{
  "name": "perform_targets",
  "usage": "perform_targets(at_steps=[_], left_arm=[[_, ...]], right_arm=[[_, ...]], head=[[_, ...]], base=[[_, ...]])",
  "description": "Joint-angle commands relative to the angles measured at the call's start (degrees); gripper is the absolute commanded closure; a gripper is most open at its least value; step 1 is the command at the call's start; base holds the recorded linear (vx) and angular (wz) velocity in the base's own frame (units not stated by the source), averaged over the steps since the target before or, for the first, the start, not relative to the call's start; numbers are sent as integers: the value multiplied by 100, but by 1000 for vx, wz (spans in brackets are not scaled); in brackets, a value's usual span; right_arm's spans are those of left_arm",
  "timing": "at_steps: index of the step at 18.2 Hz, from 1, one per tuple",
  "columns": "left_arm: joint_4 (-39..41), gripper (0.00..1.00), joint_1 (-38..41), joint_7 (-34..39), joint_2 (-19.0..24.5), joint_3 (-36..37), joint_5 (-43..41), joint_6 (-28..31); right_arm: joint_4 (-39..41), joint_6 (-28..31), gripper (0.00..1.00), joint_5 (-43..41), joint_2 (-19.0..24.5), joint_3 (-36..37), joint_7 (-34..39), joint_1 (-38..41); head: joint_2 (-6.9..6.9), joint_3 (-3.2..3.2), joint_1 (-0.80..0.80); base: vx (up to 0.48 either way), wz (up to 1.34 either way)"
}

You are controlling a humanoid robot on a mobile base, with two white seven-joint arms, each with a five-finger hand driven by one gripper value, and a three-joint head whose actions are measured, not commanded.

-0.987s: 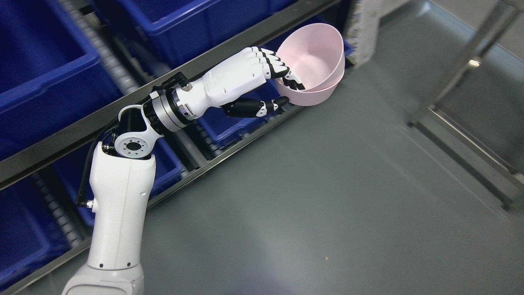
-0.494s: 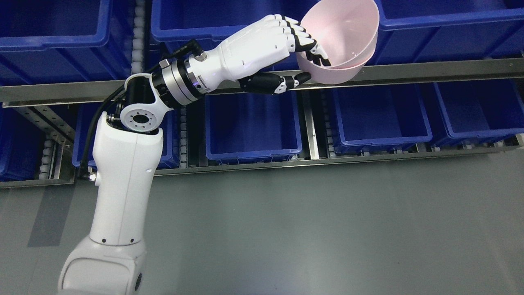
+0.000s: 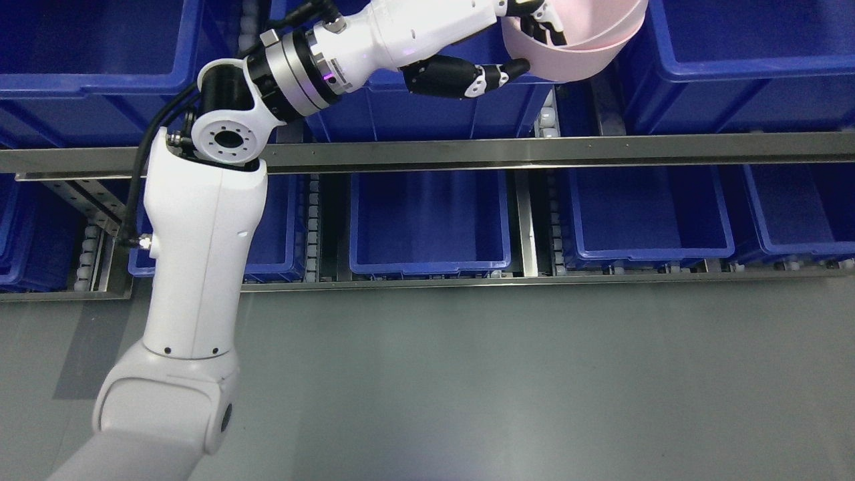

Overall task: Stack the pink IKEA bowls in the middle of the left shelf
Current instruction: 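Hold the bowls in the left hand while turning toward the blue bins, then lower the stacked bowls into a blue bin and open the left hand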

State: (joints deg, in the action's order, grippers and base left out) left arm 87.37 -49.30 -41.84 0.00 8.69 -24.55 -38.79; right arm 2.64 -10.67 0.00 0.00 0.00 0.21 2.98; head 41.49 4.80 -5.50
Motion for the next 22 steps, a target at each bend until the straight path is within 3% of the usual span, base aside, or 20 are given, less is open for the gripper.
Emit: perform_targets(at_steps=[1,4,8,13,18,22], left_arm=[[-308,95,-291,-61,100,-209,-120,204],[-431,95,-448,-61,100,-306,-182,328],[-537,94,-440,-70,623,-377,-173,556],[-791,94,-423,-61,659,-412,-173,574],[-906,94,-143,-324,1011,-333,-182,636],[-1046,93,131,-448,967,-306,-208,644]], right_arm=[[0,4,0,44,-100,61,-3,0],[0,4,0,44,-100,53,6,0],[0,4,0,44,-100,53,-3,0],[0,4,0,44,-100,53,-3,0],[0,4,0,44,-100,53,-3,0],[0,4,0,44,-100,53,-3,0]], head=[[0,0,0],[0,0,0],[0,0,0],[0,0,0],[0,0,0],[0,0,0]], base=[[120,67],[143,49],[167,-24],[179,-76],[109,-24],[84,-14]])
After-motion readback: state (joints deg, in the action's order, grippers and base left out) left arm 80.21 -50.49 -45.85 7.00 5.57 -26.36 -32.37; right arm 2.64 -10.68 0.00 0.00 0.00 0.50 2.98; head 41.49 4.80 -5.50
